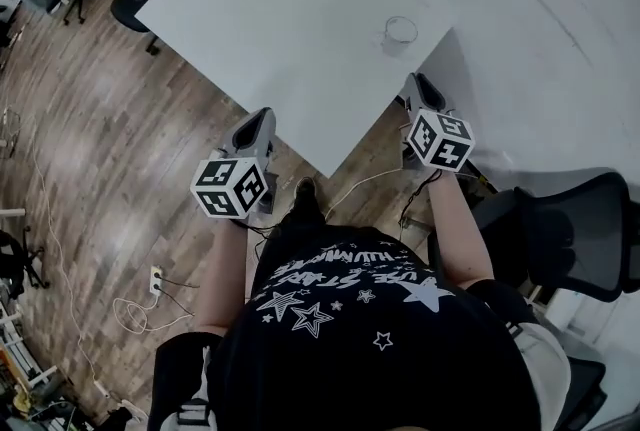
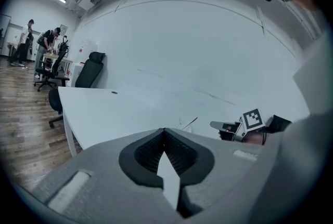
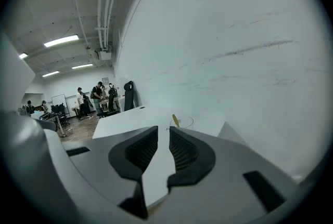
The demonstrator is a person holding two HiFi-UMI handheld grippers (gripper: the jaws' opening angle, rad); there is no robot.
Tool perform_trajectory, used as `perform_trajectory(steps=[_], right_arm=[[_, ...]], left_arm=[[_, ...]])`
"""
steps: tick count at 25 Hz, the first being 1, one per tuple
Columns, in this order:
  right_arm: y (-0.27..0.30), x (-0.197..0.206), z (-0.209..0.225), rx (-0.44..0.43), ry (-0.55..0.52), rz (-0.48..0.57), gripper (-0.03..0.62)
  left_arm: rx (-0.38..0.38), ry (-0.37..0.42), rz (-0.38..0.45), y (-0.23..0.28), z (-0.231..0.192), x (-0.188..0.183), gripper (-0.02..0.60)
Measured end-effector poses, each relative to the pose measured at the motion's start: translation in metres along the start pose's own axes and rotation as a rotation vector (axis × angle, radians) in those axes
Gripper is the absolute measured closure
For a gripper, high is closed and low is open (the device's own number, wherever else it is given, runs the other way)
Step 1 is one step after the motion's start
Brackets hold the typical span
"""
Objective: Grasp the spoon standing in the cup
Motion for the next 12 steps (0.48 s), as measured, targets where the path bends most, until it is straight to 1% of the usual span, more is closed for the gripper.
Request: perform_trajectory(steps=[4,6,12], right_arm=[[0.026,-0.006,0.003,0.07,0.005,-0.037,0.45],[0.036,-0.008,0.004,0.099,-0.006,-0.056,0.427],[0.065,-0.01,0.003,0.157,0.011,-0.092,0.416]], left_arm=[[0.017,-0.013,-0.021,0.021,-0.017,-0.014,0.575],[0.028,-0.017,-0.033,0.03,-0.023,-0.018,0.575],[0.044,-0.014,-0.049,0.048,-0.04,-0.032,0.575]])
Point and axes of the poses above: the fingertips, and each gripper's own axes: y forward along the fingers, z to its right, x out of its underside, the point moved 9 cm from there along -y, backward along the fingers, and after that the axes turned 10 degrees about -y, right-handed, at the moved point
